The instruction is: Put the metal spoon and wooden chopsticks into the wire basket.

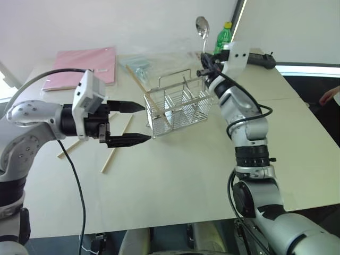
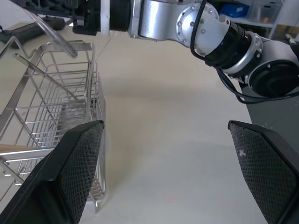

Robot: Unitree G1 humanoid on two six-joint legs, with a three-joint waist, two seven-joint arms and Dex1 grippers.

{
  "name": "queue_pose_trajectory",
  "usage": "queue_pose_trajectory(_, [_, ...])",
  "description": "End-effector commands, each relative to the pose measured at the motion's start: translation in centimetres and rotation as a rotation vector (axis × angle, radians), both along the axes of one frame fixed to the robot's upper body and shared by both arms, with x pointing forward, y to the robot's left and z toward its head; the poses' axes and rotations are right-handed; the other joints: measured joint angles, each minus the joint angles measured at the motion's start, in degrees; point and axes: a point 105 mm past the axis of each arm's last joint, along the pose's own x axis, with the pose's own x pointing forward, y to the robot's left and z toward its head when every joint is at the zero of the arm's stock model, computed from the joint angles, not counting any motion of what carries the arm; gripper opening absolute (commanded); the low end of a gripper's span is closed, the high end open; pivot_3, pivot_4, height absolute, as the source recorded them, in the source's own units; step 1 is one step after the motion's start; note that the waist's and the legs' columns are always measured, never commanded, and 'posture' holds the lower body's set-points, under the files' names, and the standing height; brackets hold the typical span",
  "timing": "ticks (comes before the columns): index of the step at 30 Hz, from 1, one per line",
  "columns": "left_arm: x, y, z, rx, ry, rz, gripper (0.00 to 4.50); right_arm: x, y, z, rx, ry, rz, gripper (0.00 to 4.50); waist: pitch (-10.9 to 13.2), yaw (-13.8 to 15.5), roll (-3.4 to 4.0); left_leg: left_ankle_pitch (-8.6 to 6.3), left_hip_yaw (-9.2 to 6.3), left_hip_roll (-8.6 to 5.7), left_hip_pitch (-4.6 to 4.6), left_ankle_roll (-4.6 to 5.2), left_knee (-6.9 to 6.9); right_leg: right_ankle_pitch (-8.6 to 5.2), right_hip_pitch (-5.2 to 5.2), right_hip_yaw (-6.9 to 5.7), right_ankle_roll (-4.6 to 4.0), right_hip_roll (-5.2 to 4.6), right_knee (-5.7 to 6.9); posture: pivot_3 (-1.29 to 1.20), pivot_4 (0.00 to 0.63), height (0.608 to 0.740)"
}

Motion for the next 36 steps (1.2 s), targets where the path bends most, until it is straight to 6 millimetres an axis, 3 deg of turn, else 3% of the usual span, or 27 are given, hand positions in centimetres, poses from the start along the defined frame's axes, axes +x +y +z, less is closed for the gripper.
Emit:
queue_pose_trajectory(1, [-0.3, -0.1, 1.1, -0.008, -0.052, -0.01, 4.5, -0.9, 0.8, 2.1, 0.006, -0.09, 0.02, 1.92, 0.0, 0.0, 0.0, 0.0, -0.01, 0.0, 0.0, 0.0, 0.0, 0.0, 0.0, 0.0, 0.0, 0.0, 0.0, 0.0, 0.15, 0.728])
queue_pose_trajectory(5, [0.0, -0.1, 1.2, -0.011, -0.057, -0.006, 4.5, -1.2, 0.3, 1.9, 0.0, -0.089, 0.004, 3.87, 0.0, 0.04, 0.0, 0.0, -0.01, 0.0, 0.0, 0.0, 0.01, 0.0, 0.0, 0.0, 0.0, 0.0, 0.0, 0.0, 0.15, 0.728])
queue_pose_trajectory(13, [0.4, -0.2, 1.3, -0.014, -0.065, -0.014, 4.5, -2.2, -2.0, 2.6, -0.028, -0.103, -0.035, 3.87, 0.0, 0.07, 0.0, 0.0, -0.01, 0.0, 0.0, 0.0, 0.01, 0.0, 0.0, -0.01, 0.0, 0.0, 0.01, 0.0, 0.15, 0.728])
queue_pose_trajectory(19, [1.0, 0.2, 1.5, -0.021, -0.079, 0.009, 4.5, -5.3, -3.6, 5.6, -0.058, -0.137, 0.044, 3.87, 0.01, 0.16, 0.02, 0.0, -0.01, 0.0, -0.02, 0.0, 0.01, 0.0, 0.01, -0.01, 0.0, 0.0, -0.01, 0.0, 0.15, 0.728])
queue_pose_trajectory(22, [2.0, 1.2, 1.8, -0.037, -0.095, 0.089, 4.5, -7.8, -4.3, 6.5, -0.076, -0.094, 0.189, 3.87, 0.01, 0.29, 0.02, 0.0, -0.02, 0.0, 0.0, 0.0, 0.01, -0.01, 0.01, -0.01, 0.0, 0.0, 0.01, 0.0, 0.15, 0.728])
queue_pose_trajectory(25, [3.4, 3.1, 2.0, -0.021, -0.109, 0.197, 4.5, -10.9, -4.7, 5.2, -0.212, -0.007, 0.336, 3.87, 0.0, 0.58, 0.0, 0.0, -0.03, 0.01, -0.01, 0.01, 0.02, -0.01, 0.02, -0.02, -0.01, 0.0, -0.01, 0.0, 0.15, 0.728])
queue_pose_trajectory(32, [5.9, 8.0, 2.1, 0.053, -0.134, 0.357, 4.5, -18.1, -4.8, -0.1, -0.502, 0.238, 0.643, 3.87, 0.01, 0.33, -0.01, -0.1, 0.07, 0.02, -0.01, 0.18, 0.05, -0.06, 0.06, -0.02, 0.04, -0.02, -0.14, 0.0, 0.15, 0.728])
queue_pose_trajectory(36, [7.6, 10.3, 1.4, 0.101, -0.128, 0.421, 4.5, -19.7, -4.7, -2.6, -0.576, 0.333, 0.697, 3.87, -0.01, 0.52, -0.07, -0.11, 0.05, 0.07, 0.02, 0.19, 0.12, -0.14, 0.07, -0.06, 0.17, 0.02, -0.12, 0.0, 0.15, 0.728])
